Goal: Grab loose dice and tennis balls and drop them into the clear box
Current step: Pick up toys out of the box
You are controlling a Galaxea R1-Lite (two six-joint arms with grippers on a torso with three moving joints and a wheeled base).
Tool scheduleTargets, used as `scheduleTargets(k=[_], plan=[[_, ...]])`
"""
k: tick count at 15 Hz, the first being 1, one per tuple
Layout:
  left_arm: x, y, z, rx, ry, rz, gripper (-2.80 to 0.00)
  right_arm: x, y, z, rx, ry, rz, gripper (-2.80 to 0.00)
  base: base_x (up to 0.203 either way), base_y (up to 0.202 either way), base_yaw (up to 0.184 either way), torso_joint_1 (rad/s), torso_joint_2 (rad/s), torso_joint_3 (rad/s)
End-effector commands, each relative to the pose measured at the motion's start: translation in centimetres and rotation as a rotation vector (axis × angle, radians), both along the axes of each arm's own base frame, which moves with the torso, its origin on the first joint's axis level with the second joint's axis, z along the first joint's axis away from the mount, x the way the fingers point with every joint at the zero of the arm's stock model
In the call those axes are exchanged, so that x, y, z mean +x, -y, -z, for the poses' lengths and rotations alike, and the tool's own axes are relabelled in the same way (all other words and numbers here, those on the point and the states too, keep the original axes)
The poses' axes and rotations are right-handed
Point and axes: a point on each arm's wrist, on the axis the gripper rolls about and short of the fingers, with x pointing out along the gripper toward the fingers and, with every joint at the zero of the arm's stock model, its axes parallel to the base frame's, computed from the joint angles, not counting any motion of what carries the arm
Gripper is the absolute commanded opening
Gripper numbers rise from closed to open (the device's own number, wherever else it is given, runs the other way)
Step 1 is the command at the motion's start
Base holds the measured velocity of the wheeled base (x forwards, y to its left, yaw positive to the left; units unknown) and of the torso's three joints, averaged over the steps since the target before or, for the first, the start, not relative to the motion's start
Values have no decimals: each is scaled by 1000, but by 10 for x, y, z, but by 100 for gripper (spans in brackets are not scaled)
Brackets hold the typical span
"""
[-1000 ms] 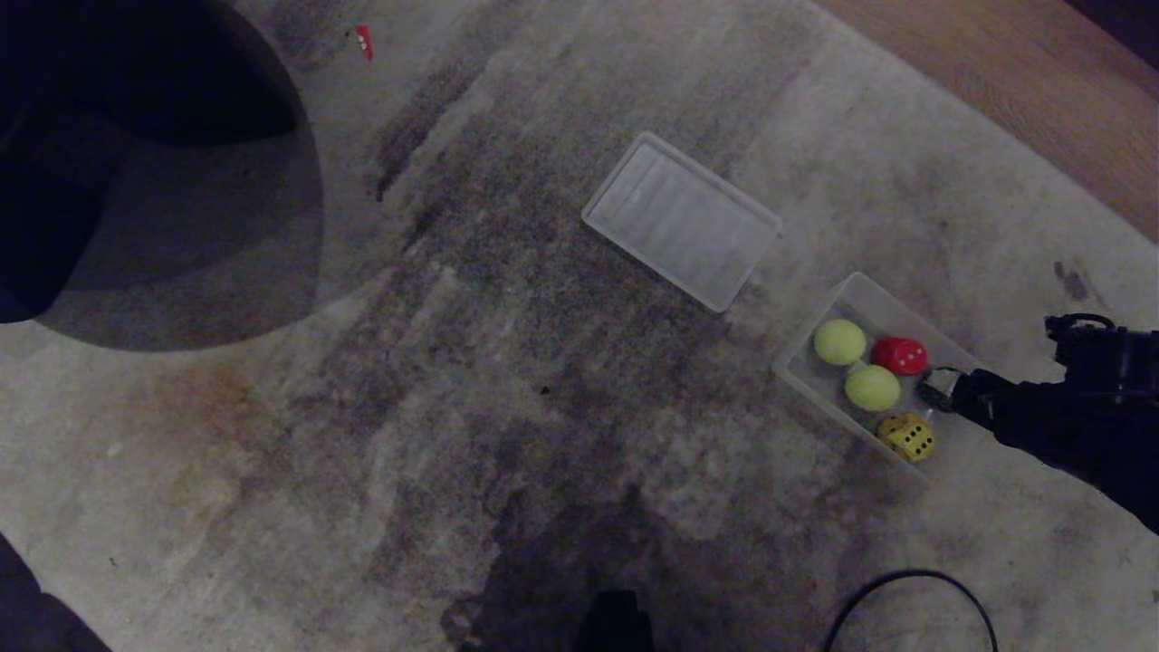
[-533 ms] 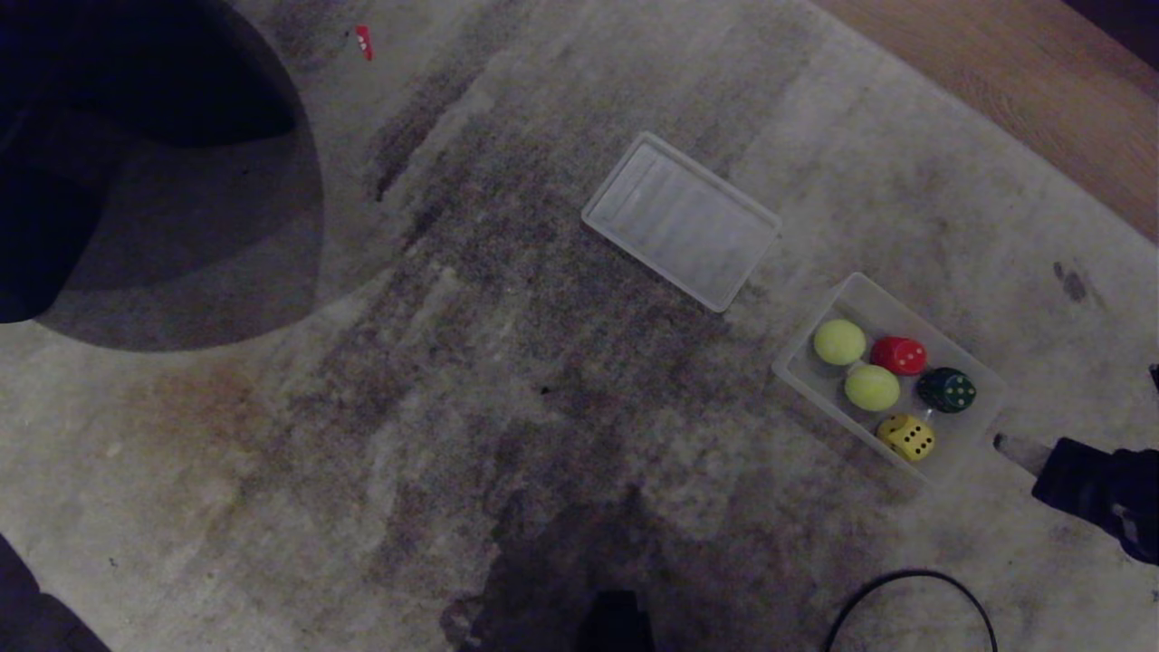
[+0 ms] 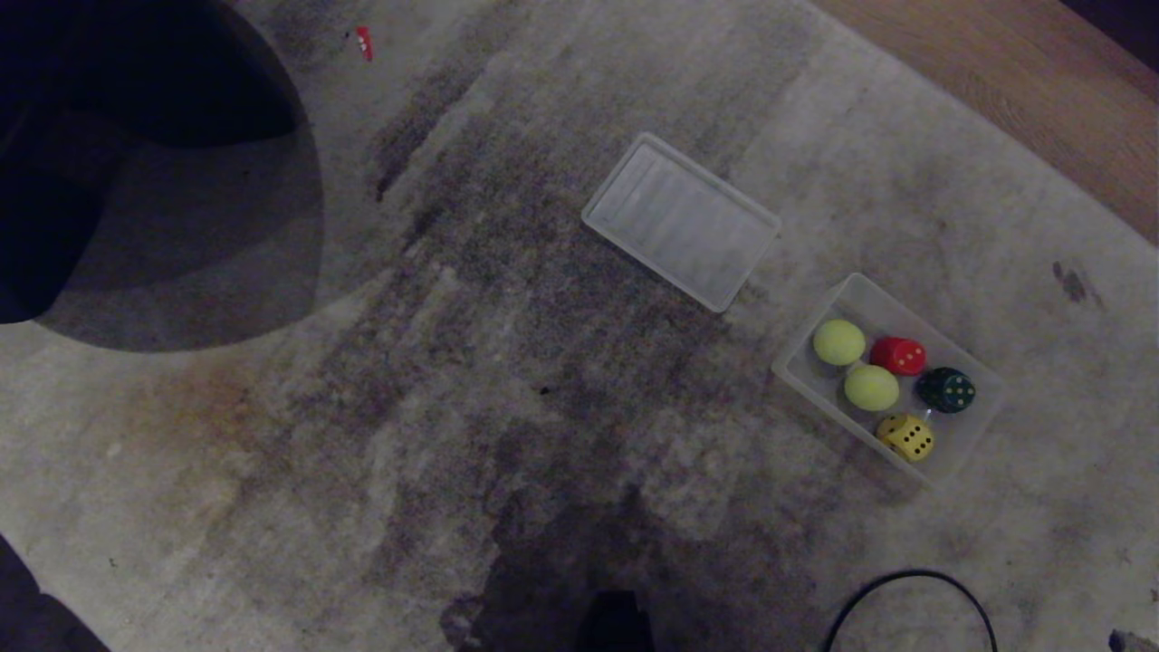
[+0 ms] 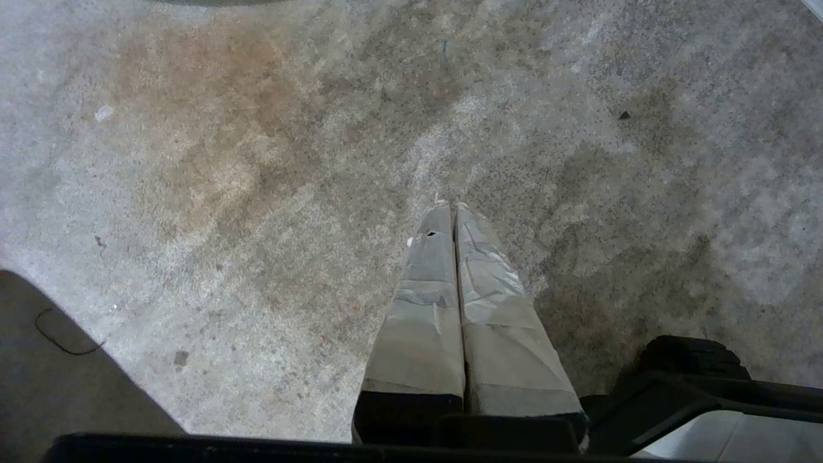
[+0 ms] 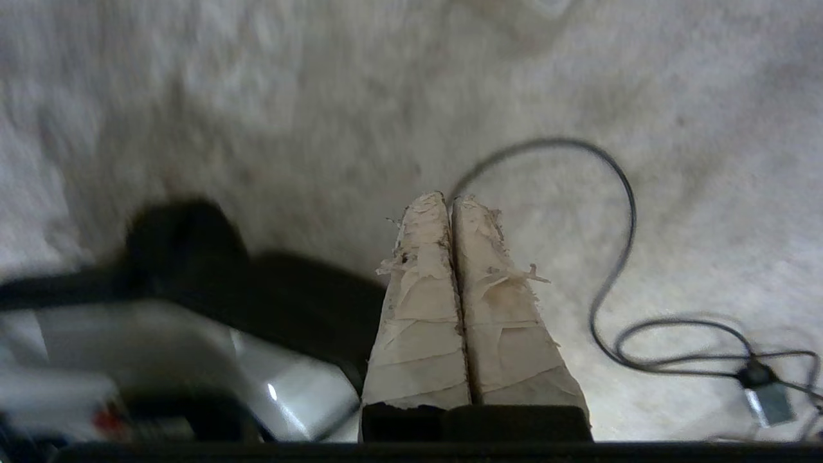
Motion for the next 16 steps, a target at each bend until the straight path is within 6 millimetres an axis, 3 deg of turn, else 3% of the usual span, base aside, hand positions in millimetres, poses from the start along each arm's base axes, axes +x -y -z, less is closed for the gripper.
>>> scheduleTargets(k=[1, 5, 16], plan=[[0, 0, 0, -2, -2, -1, -280, -33, 0, 15, -18, 158, -18, -280, 0, 0, 0, 0, 0, 0], [0, 0, 0, -2, -2, -1, -280, -53, 0, 27, -73, 338, -33, -280, 0, 0, 0, 0, 0, 0], [0, 0, 0, 3, -2, 2, -280, -53, 0, 28, -72, 340, -31, -280, 0, 0, 0, 0, 0, 0]])
